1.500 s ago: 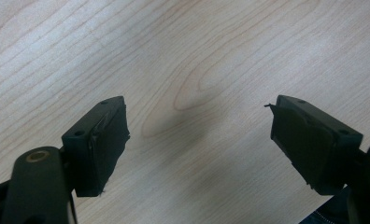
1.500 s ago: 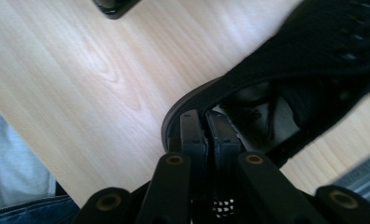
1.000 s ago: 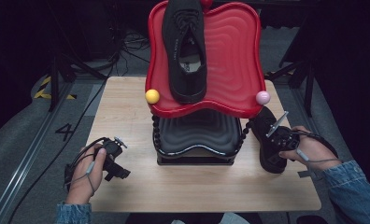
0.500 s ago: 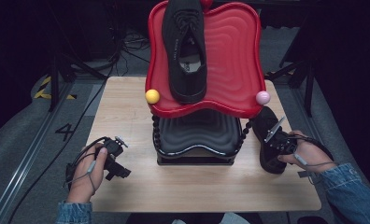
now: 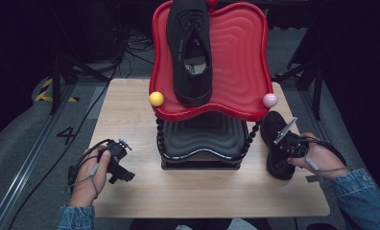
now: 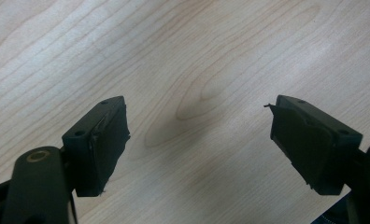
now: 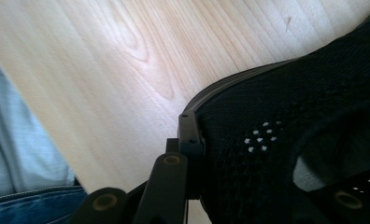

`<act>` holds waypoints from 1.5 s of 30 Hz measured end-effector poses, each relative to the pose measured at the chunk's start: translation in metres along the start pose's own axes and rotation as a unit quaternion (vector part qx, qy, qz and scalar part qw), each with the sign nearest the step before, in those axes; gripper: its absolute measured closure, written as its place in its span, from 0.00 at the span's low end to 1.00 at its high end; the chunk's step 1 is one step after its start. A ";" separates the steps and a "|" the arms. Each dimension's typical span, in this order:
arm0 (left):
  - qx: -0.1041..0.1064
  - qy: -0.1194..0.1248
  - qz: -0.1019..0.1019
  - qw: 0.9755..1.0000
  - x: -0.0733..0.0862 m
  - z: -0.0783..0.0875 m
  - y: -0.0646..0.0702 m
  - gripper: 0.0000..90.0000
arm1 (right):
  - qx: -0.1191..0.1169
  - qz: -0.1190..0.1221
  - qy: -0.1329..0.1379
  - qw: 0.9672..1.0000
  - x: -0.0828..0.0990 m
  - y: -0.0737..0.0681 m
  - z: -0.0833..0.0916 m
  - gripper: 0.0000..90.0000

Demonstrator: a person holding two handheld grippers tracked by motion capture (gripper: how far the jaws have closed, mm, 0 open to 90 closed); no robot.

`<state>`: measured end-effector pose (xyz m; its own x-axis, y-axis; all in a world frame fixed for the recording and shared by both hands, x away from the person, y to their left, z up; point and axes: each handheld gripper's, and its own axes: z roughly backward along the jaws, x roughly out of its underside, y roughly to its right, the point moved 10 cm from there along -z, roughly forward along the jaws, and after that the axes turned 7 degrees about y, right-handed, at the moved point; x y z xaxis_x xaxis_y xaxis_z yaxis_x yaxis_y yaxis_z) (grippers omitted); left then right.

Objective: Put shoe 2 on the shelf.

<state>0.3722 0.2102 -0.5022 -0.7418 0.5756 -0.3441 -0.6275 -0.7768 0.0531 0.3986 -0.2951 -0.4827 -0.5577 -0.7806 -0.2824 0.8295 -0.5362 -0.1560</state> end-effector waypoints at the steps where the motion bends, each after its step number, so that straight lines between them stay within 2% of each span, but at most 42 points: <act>1: -0.001 0.002 0.001 1.000 0.000 0.001 0.000 0.22 | -0.001 0.000 0.003 1.000 -0.002 -0.002 0.003 0.94; 3: -0.005 0.004 -0.003 1.000 -0.001 0.002 -0.002 0.22 | 0.000 -0.001 0.003 1.000 -0.003 -0.005 0.008 0.94; 5: -0.002 0.006 0.002 1.000 -0.003 0.002 -0.001 0.22 | 0.003 0.002 0.005 1.000 -0.006 -0.008 0.016 0.94; 6: -0.004 0.005 -0.004 1.000 -0.003 0.003 -0.002 0.22 | 0.006 0.004 0.005 1.000 -0.007 -0.009 0.020 0.94; 10: -0.005 0.004 -0.007 1.000 -0.003 0.002 -0.003 0.22 | 0.005 0.005 0.014 1.000 -0.014 -0.016 0.038 0.94; 16: -0.004 0.008 0.001 1.000 -0.002 0.004 -0.003 0.22 | 0.013 0.012 0.020 1.000 -0.023 -0.021 0.068 0.94; 18: -0.004 0.007 0.001 1.000 -0.002 0.004 -0.003 0.22 | 0.018 0.012 0.021 1.000 -0.025 -0.022 0.072 0.94; 19: -0.004 0.007 0.001 1.000 -0.002 0.004 -0.003 0.22 | 0.021 0.012 0.022 0.999 -0.027 -0.024 0.083 0.94; 28: -0.004 0.007 -0.004 1.000 -0.001 0.004 -0.003 0.22 | 0.032 0.027 0.032 0.999 -0.036 -0.032 0.119 0.94; 29: -0.004 0.007 -0.004 1.000 -0.001 0.004 -0.003 0.22 | 0.032 0.027 0.032 0.999 -0.036 -0.032 0.119 0.94; 32: -0.004 0.008 -0.003 1.000 -0.001 0.004 -0.003 0.22 | 0.042 0.028 0.034 0.998 -0.039 -0.035 0.131 0.94; 45: -0.001 0.007 0.000 1.000 0.000 0.005 -0.002 0.22 | 0.054 0.035 0.050 0.997 -0.054 -0.049 0.183 0.94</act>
<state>0.3727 0.2132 -0.4972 -0.7388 0.5712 -0.3576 -0.6263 -0.7778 0.0515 0.3825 -0.2851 -0.2860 -0.4877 -0.7843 -0.3834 0.8558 -0.5164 -0.0321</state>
